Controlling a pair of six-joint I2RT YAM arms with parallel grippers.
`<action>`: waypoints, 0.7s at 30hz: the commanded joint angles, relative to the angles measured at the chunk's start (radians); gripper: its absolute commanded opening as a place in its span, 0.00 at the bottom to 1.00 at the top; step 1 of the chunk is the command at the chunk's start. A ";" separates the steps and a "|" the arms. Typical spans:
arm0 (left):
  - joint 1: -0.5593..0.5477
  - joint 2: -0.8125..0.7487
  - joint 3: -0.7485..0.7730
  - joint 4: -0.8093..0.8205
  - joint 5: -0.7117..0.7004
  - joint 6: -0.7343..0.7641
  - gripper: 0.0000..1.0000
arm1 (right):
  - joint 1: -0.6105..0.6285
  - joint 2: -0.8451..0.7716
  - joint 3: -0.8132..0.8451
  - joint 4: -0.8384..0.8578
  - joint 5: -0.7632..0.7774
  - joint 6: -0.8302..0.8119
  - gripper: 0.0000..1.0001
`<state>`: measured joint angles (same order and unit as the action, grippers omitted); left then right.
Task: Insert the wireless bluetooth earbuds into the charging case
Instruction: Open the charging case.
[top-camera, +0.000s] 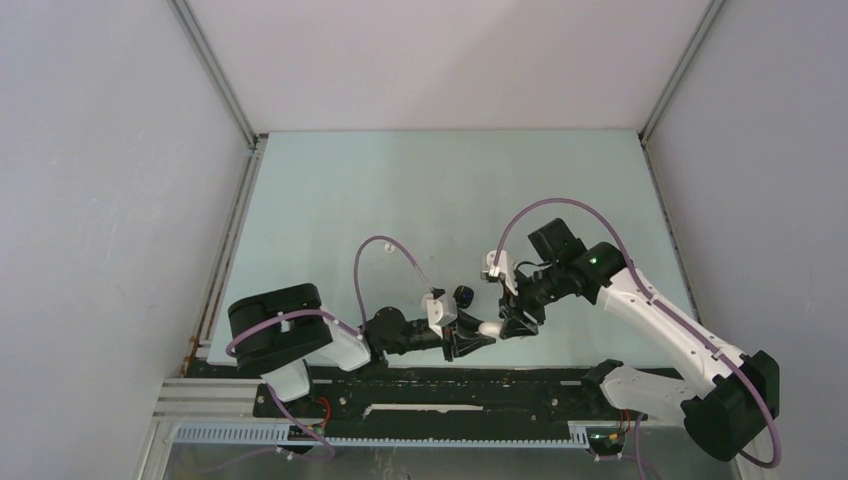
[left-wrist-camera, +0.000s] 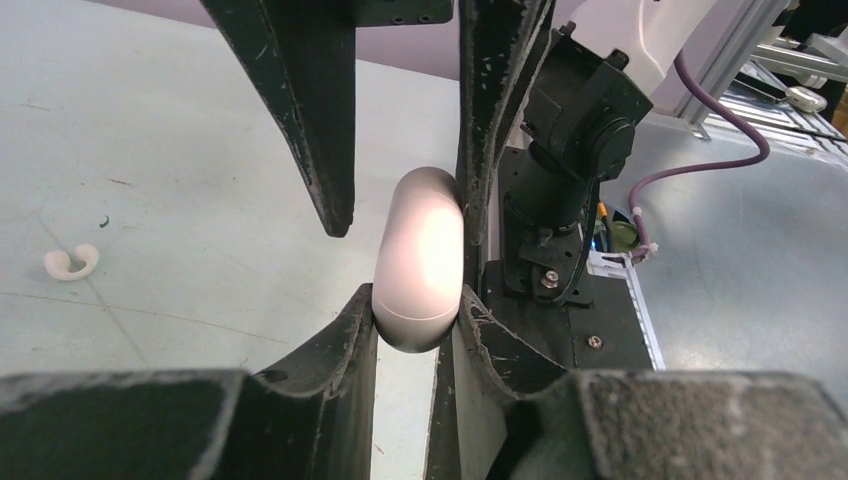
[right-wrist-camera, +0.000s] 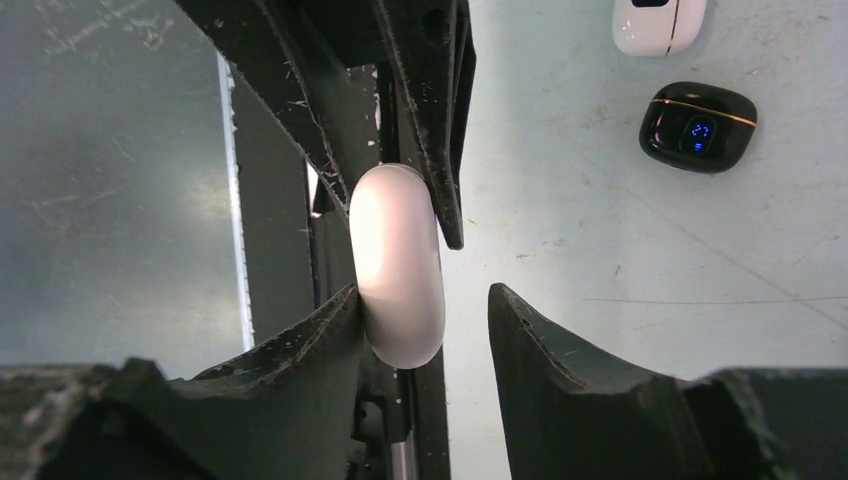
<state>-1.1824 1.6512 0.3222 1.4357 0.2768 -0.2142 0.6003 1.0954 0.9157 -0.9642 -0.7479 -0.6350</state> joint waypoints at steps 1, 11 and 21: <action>-0.008 0.002 -0.006 0.087 0.028 0.049 0.00 | -0.052 0.037 0.068 0.007 -0.106 0.032 0.51; -0.017 -0.003 -0.005 0.067 0.031 0.065 0.00 | -0.128 0.079 0.120 -0.007 -0.183 0.045 0.51; -0.017 -0.001 -0.012 0.072 -0.008 0.052 0.00 | -0.283 0.026 0.197 -0.134 -0.357 -0.056 0.55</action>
<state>-1.1954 1.6516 0.3195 1.4506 0.2874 -0.1822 0.4076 1.1687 1.0256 -1.0267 -0.9623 -0.6167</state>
